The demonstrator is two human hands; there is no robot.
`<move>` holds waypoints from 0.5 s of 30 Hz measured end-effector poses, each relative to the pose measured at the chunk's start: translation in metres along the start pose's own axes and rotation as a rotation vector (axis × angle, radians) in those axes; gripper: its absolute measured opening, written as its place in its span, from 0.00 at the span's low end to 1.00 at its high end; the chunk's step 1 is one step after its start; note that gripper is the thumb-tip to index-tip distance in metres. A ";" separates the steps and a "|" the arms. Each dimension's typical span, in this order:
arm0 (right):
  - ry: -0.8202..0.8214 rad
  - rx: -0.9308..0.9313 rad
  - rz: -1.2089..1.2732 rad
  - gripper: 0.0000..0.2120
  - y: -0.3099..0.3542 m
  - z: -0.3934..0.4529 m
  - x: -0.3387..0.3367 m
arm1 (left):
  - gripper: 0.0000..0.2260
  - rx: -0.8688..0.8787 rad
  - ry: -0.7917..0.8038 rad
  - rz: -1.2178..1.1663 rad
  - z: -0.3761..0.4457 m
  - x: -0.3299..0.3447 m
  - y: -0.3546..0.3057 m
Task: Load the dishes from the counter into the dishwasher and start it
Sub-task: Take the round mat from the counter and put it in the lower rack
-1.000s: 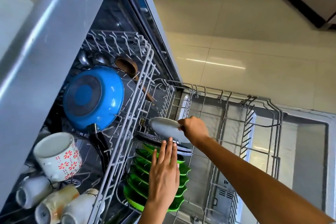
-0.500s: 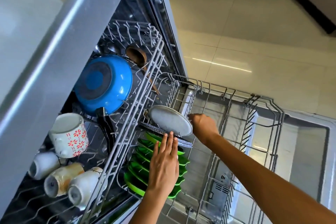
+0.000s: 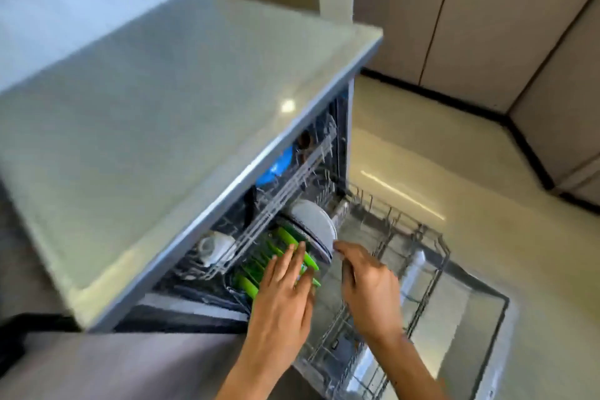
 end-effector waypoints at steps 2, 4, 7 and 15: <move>-0.049 -0.051 0.044 0.21 0.066 -0.018 -0.030 | 0.18 -0.059 -0.068 -0.020 -0.037 -0.072 0.010; -0.077 -0.111 0.126 0.21 0.129 -0.037 -0.050 | 0.18 -0.136 -0.141 -0.032 -0.076 -0.130 0.023; 0.007 -0.223 0.189 0.17 0.227 -0.075 -0.055 | 0.25 -0.315 -0.186 -0.006 -0.153 -0.206 0.051; 0.486 -0.748 0.370 0.18 0.424 -0.156 0.044 | 0.20 -0.948 -0.388 0.127 -0.342 -0.311 0.159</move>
Point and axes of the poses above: each hand's wrist, its own z-axis towards the middle knuckle, its own x-axis out of the palm, y = z × x, the point moved 5 cm from there along z, towards the middle knuckle, and after that the axes turned 14 degrees about z, right-handed, at the moved point
